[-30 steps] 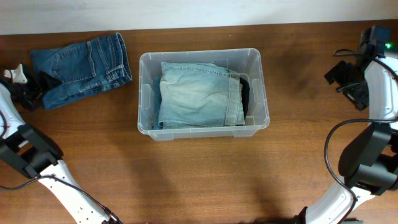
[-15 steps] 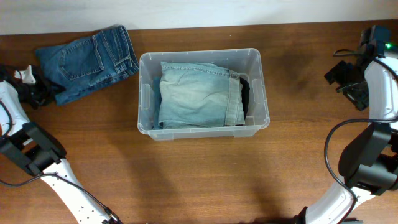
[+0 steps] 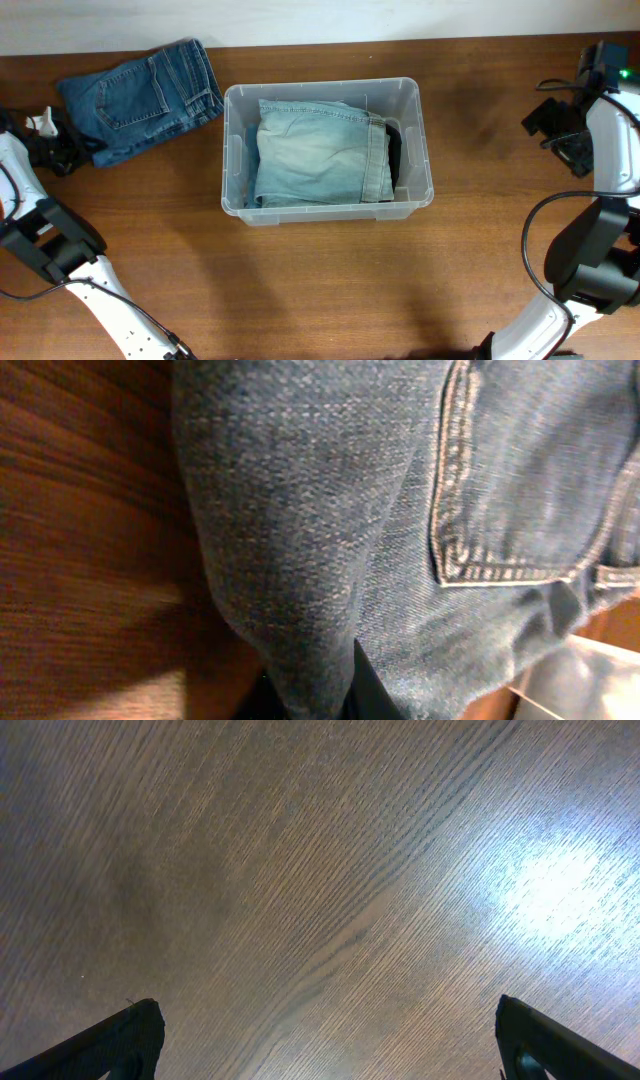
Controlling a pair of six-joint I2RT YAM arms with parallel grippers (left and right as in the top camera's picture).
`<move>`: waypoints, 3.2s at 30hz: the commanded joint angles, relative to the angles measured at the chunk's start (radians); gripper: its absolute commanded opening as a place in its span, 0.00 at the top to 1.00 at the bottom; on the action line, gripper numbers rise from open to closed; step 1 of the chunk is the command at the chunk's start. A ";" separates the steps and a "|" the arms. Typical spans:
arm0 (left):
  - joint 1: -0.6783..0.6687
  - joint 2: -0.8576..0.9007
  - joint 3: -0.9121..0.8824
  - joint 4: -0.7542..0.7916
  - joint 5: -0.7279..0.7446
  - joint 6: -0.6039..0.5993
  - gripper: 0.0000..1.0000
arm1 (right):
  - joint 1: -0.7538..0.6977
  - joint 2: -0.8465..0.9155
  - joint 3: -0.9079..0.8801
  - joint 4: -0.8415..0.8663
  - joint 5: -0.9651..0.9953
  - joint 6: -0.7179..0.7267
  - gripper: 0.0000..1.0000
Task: Pack container
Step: 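Lift the dark-blue jeans and swing them over the bin, then lower the dark-blue jeans onto the light-blue jeans in the bin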
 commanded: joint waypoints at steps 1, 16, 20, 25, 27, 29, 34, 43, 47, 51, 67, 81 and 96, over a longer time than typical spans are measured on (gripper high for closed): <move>-0.005 -0.015 0.063 -0.024 0.103 0.005 0.99 | -0.006 0.005 0.000 0.000 0.013 0.008 0.02; -0.086 -0.463 0.233 -0.094 0.163 -0.011 0.99 | -0.006 0.005 0.000 0.000 0.013 0.008 0.02; -0.145 -0.577 0.233 -0.093 0.162 -0.011 0.99 | -0.006 0.005 0.000 0.000 0.013 0.008 0.02; -0.241 -0.692 0.232 -0.090 0.162 -0.011 0.99 | -0.006 0.005 0.000 0.000 0.013 0.008 0.02; -0.285 -0.729 0.232 -0.090 0.162 -0.011 0.99 | -0.006 0.005 0.000 0.000 0.013 0.008 0.02; -0.334 -0.762 0.232 -0.092 0.162 -0.011 0.99 | -0.006 0.005 0.000 0.000 0.013 0.008 0.02; -0.476 -0.811 0.233 -0.101 0.162 -0.011 0.99 | -0.006 0.005 0.000 0.000 0.013 0.008 0.02; -0.756 -0.810 0.223 -0.108 0.050 -0.011 0.99 | -0.006 0.005 0.000 0.000 0.013 0.008 0.02; -0.887 -0.810 0.223 -0.088 -0.042 -0.011 0.99 | -0.006 0.005 0.000 0.000 0.013 0.008 0.02; -0.994 -0.809 0.223 -0.062 -0.130 -0.011 0.99 | -0.006 0.005 0.000 0.000 0.013 0.008 0.01; -1.203 -0.683 0.222 0.129 -0.277 -0.001 0.99 | -0.006 0.005 0.000 0.000 0.013 0.008 0.02; -1.221 -0.503 0.222 0.253 -0.178 0.115 0.99 | -0.006 0.005 0.000 0.000 0.013 0.008 0.02; -1.187 -0.503 0.222 0.063 -0.180 0.125 0.99 | -0.006 0.005 0.000 0.000 0.013 0.008 0.02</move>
